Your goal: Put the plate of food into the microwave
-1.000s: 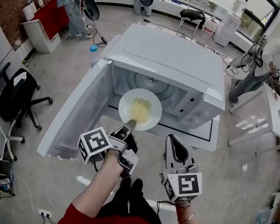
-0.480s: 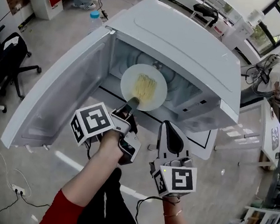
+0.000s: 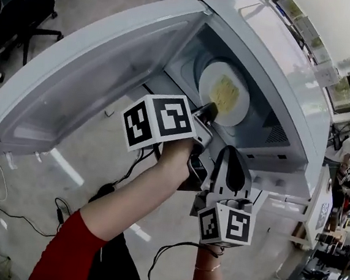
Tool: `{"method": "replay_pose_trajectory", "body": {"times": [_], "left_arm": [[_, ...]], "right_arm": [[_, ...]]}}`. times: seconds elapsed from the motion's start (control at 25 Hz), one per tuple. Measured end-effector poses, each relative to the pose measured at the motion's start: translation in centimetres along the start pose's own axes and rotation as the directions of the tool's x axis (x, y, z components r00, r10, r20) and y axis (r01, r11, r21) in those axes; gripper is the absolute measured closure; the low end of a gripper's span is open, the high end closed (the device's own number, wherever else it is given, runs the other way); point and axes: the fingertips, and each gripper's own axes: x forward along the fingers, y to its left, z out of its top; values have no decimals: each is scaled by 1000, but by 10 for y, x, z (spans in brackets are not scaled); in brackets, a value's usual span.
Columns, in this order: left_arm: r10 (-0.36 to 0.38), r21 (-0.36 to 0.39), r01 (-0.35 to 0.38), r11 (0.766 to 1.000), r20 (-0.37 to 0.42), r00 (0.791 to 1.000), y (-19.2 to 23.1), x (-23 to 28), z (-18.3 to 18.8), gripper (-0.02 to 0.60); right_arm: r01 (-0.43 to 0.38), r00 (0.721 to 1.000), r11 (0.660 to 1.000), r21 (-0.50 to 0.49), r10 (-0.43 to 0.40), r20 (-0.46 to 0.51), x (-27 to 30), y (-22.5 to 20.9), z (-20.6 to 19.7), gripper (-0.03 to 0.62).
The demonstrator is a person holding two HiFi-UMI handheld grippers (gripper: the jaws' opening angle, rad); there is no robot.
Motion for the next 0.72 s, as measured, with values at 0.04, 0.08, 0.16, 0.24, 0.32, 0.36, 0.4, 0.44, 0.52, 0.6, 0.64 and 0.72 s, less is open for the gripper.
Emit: {"method": "replay_pose_trajectory", "body": {"times": [0.04,0.08,0.16,0.24,0.32,0.36,0.4,0.44,0.52,0.6,0.64,0.72], "left_arm": [[1,1,-1,1000,1,1000,-1,3,1,561],[2,0,-2,1000,2,1000,-1,5,2,561],[10,1,-10,1000,4,1000,-2,9,5,561],[25,12,-25,1000,2,1000,-2,13,8,561],[40,30,-40,999,0,999,-3,18,12,561],[47,39,-47,998,-2,999,-3,21,13,561],[54,46,-54,997,-4,999,-3,25,14,561],[60,50,-60,997,-6,998,-3,28,15,561],[69,50,-69,996,-9,998,-3,33,18,561],[82,55,-82,995,-8,997,-2,36,22,561],[90,61,-90,994,-11,996,-2,37,23,561],[104,71,-102,992,-22,994,-1,38,24,560]], "right_arm": [[1,1000,1000,-9,-1,3,4,0,0,580],[0,1000,1000,-18,0,7,8,-1,1,579],[-1,1000,1000,-28,1,10,16,-3,2,579],[0,1000,1000,-30,0,17,23,-4,5,579],[4,1000,1000,-27,-3,28,29,-6,9,579],[3,999,1000,-26,-2,34,32,-6,11,579],[-1,999,1000,-28,2,40,35,-5,13,579],[-4,999,999,-32,5,45,38,-5,15,579],[-3,999,999,-38,4,44,43,-5,16,579],[1,999,999,-40,1,42,47,-6,17,580],[2,999,999,-42,0,43,48,-7,18,579],[3,999,999,-47,-1,47,50,-6,19,579]]}}
